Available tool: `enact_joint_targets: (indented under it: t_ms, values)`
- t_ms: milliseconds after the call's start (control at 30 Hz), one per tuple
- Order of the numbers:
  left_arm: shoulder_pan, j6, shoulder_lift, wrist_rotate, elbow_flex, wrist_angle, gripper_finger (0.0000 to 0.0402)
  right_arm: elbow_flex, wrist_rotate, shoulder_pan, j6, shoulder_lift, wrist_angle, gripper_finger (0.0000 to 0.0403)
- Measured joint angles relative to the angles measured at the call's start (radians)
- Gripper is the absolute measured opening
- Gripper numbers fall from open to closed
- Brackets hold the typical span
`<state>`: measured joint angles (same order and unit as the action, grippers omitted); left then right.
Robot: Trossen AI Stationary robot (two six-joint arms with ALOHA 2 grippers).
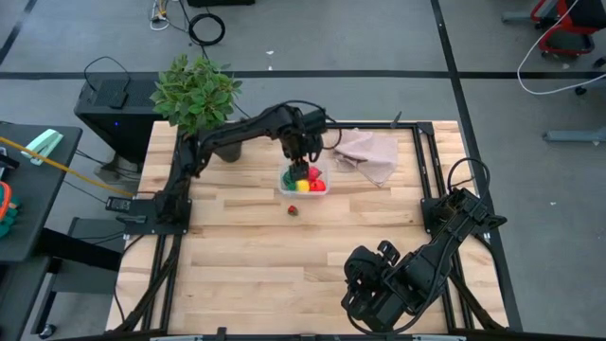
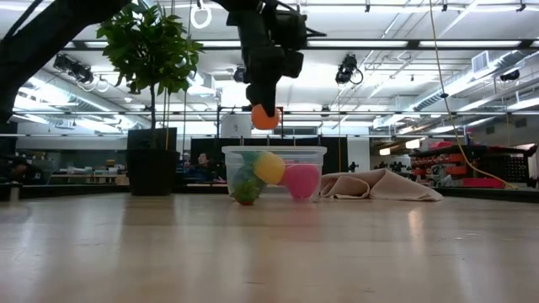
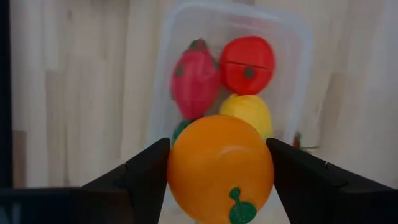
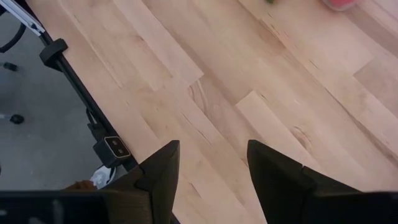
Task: Pick and placing Produce into tupperware
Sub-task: Put the orange into the transparent container, then put the red strawberry into the transparent container
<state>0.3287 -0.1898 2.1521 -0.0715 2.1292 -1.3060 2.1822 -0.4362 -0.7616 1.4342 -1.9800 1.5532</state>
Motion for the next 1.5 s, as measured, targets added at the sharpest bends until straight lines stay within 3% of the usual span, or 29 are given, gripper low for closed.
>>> enact_joint_targets:
  t_ms: [400, 1500]
  values:
    - [0.063, -0.005, 0.0, 0.0, 0.0, 0.007, 0.0258, 0.0, 0.0, 0.0, 0.003, 0.0, 0.0, 0.0195]
    - [0.03, 0.021, 0.001, 0.005, 0.0, 0.014, 0.0279, 0.0, 0.0, 0.0, -0.001, 0.0, 0.001, 0.0195]
